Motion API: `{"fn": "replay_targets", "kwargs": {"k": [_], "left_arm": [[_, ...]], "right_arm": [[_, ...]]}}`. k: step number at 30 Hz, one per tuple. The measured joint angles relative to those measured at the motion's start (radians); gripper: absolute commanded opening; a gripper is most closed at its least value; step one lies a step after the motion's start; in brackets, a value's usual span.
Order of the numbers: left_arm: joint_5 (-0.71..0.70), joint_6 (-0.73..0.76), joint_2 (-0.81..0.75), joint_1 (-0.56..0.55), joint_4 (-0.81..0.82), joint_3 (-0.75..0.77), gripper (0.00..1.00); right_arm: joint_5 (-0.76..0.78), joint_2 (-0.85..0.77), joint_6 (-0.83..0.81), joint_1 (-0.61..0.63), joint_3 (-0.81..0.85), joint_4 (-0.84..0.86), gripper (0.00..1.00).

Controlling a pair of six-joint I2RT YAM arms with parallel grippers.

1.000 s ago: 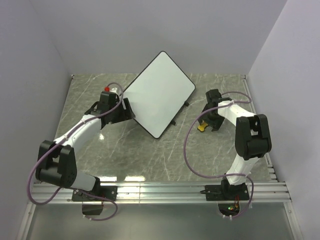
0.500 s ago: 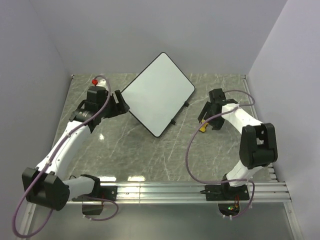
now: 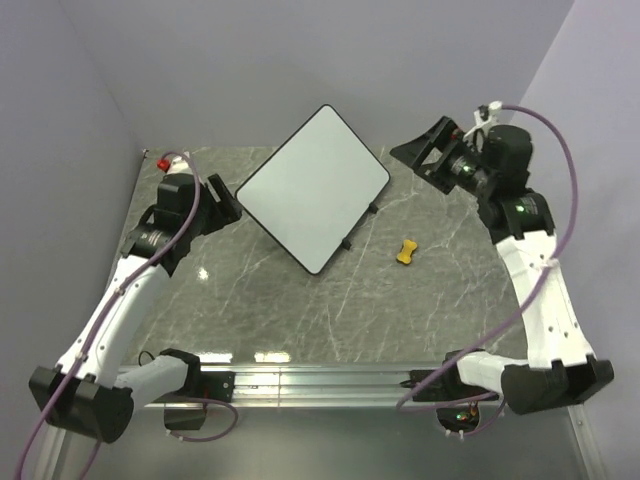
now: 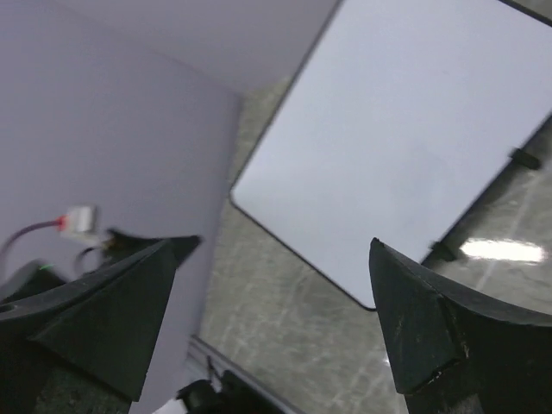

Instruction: Erase the whiteboard

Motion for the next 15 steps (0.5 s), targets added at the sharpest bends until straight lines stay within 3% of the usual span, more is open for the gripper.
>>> {"fn": "replay_targets", "kwargs": {"k": [7,15], "left_arm": [[-0.027,0.017,0.092,0.0,-0.031,0.082,0.74],[-0.053,0.064,0.094,0.0,-0.036,0.154,0.74]], "right_arm": [[-0.108,-0.067,0.11,-0.032,0.059,0.033,1.0],[-0.158,-0.085,0.141,-0.028,-0.031,0.039,1.0]]}}
